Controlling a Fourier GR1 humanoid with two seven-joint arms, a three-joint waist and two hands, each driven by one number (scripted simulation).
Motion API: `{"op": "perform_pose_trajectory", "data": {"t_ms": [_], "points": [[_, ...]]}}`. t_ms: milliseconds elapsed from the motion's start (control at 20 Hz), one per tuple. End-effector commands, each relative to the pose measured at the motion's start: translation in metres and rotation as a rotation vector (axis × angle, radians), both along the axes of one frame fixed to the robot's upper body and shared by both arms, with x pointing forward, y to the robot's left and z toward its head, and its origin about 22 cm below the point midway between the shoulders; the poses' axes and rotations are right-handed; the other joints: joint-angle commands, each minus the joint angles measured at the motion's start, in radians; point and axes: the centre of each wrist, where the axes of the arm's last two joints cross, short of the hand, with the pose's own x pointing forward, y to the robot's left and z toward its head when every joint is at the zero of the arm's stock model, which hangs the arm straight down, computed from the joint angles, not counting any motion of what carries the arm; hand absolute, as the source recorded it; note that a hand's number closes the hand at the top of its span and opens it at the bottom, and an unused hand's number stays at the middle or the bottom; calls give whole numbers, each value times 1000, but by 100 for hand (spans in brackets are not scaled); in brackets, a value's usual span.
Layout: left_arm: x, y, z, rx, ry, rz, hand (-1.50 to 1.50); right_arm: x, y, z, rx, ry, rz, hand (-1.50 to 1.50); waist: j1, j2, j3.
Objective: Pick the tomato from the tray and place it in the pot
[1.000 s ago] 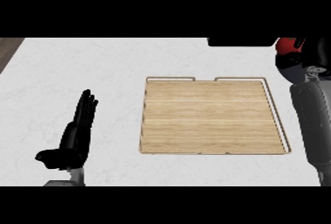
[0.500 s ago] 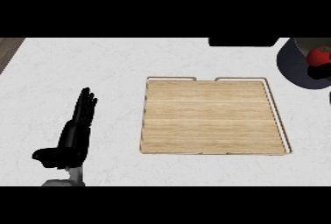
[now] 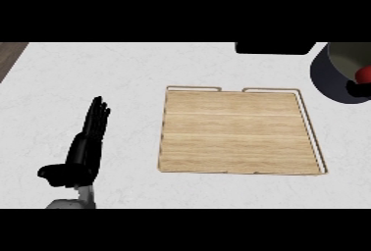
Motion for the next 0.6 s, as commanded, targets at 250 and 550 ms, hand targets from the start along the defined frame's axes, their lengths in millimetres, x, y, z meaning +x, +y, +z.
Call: {"op": "perform_pose_trajectory", "data": {"t_ms": [250,550], "points": [[0,-4,2,-16,3,10,0,-26,-21,-55,231,16,31,-150,-1,10,14],[-5,3,-5,-4,-2,-6,0,-15,-21,-21,378,-521,18,-150,-6,9,17]]}}
